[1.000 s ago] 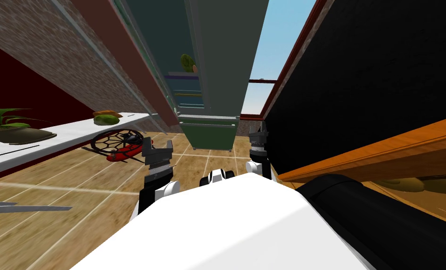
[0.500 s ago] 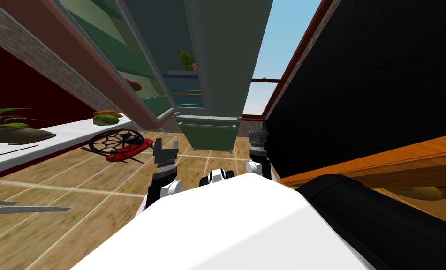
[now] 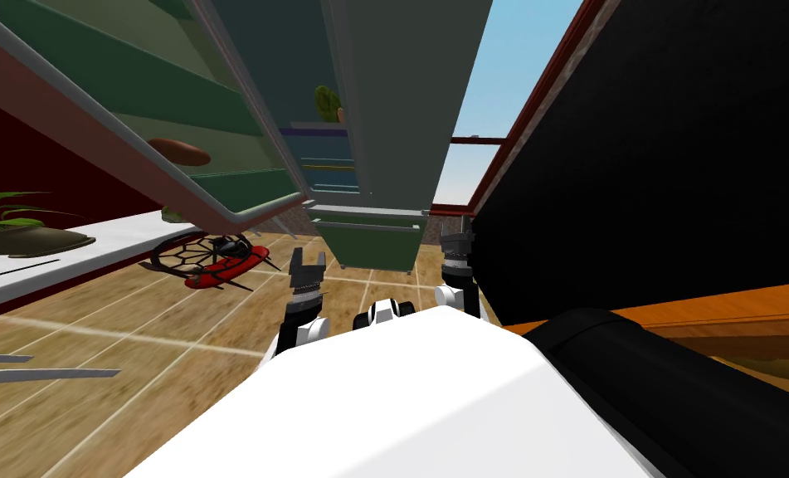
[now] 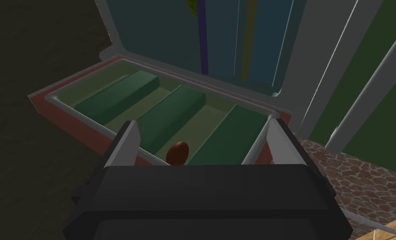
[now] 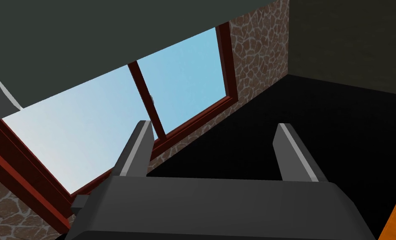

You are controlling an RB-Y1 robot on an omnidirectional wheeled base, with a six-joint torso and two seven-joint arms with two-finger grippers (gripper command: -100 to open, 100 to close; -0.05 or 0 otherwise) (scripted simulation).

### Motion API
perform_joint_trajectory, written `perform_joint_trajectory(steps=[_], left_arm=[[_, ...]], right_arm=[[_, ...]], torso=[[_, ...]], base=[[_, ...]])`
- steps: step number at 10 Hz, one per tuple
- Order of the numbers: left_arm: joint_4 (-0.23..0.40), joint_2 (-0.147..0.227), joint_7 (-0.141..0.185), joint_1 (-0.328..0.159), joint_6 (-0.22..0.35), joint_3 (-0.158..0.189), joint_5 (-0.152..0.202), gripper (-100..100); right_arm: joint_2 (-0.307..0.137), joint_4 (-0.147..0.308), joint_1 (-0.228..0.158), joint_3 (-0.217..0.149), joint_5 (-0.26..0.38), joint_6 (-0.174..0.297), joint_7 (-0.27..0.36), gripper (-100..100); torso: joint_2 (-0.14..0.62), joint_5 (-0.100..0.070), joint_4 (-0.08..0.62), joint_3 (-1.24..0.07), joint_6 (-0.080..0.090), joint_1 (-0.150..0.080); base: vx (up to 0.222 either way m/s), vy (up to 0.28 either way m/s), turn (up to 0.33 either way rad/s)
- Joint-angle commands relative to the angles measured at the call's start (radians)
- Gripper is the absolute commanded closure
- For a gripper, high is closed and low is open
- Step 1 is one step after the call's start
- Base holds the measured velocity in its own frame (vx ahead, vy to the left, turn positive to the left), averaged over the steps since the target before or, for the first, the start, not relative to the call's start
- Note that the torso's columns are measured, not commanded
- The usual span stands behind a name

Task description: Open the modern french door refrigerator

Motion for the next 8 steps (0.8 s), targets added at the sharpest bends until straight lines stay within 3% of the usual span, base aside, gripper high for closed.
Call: perform_joint_trajectory(steps=[1, 8], left_arm=[[0.078, 0.011, -0.004, -0.032, -0.050, -0.029, 0.002, -100], [0.283, 0.009, -0.016, -0.111, -0.176, -0.113, 0.007, -100]], right_arm=[[0.000, 0.000, 0.000, 0.000, 0.000, 0.000, 0.000, 0], [0.000, 0.000, 0.000, 0.000, 0.000, 0.000, 0.000, 0]], torso=[[0.001, 0.000, 0.000, 0.001, 0.000, -0.001], [-0.002, -0.001, 0.000, -0.001, 0.000, -0.003]], base=[[0.100, -0.040, 0.054], [0.116, -0.051, 0.045]])
